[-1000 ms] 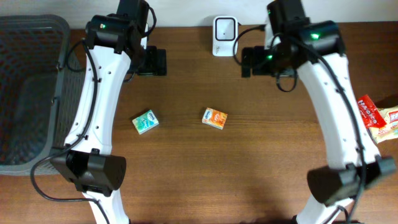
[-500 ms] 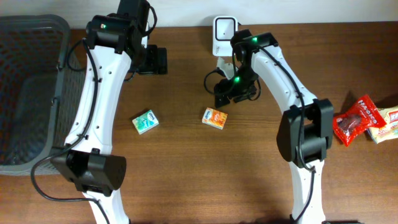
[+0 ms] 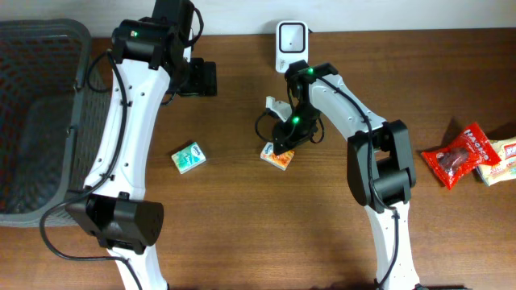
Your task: Scan the item barcode
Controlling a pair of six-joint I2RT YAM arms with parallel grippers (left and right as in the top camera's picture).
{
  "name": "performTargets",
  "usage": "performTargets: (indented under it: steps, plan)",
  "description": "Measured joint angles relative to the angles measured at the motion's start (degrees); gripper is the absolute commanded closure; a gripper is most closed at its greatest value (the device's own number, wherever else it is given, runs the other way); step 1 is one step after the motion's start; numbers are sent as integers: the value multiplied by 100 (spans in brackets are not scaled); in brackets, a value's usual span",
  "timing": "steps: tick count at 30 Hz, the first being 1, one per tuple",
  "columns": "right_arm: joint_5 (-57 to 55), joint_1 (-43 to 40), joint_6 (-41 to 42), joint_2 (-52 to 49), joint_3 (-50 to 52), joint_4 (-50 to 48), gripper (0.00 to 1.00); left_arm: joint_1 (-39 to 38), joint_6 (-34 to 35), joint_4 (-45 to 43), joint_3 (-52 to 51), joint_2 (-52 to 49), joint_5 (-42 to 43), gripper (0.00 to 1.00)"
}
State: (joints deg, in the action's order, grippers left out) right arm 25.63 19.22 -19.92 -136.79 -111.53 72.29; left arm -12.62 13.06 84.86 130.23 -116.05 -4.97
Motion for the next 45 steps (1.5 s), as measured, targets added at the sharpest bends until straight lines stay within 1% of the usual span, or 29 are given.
performTargets:
  steps: [1, 2, 3, 4, 9, 11, 13, 16, 19, 22, 23, 26, 30, 37, 40, 43, 45]
  plan:
    - [4, 0, 4, 0, 61, -46, 71, 0, 0, 0, 0, 0, 0, 1]
    - [4, 0, -15, -2, 111, -83, 84, 0, 0, 0, 0, 0, 0, 1]
    - [20, 0, 4, -2, 195, -109, 93, 0, 0, 0, 0, 0, 0, 1]
    - [37, 0, 26, -2, 221, -107, 96, 0, 0, 0, 0, 0, 0, 1]
    - [72, -2, 365, 0, 229, -46, 96, 0, 0, 0, 0, 0, 0, 1]
    - [-66, 0, 529, 0, 160, 203, 96, 0, 0, 0, 0, 0, 0, 1]
    - [-433, 0, 804, -20, -105, 621, 96, 0, 0, 0, 0, 0, 0, 1]
    - [-1421, 0, 1558, -33, -890, 1222, 96, 0, 0, 0, 0, 0, 0, 1]
    - [-2778, 0, 2658, -24, -1784, 1803, 96, 0, 0, -2, 0, 0, 2, 1]
    - [-3600, 0, 3392, -20, -2000, 1849, 96, 0, 0, 0, 0, 0, 0, 1]
    - [-4015, 0, 3740, -22, -1969, 1823, 96, 0, 0, 0, 0, 0, 0, 1]
    - [-4653, 4, 4251, -22, -1792, 1703, 96, 0, 0, -2, 0, 0, 2, 1]
    - [-5115, 7, 4664, -46, -1401, 1591, 96, 0, 0, 0, 0, 0, 0, 1]
    - [-5324, 46, 4942, -52, -1209, 1515, 96, 0, 0, 0, 0, 0, 0, 1]
    - [-5327, 177, 5016, -55, -1080, 1512, 90, 0, 0, 0, 0, 0, 0, 1]
    - [-5348, 457, 5075, -55, -1080, 1508, 82, 0, 0, 0, 0, 0, 0, 1]
    - [-5348, 678, 5101, -55, -1075, 1447, 82, 0, 0, 0, 0, 0, 0, 1]
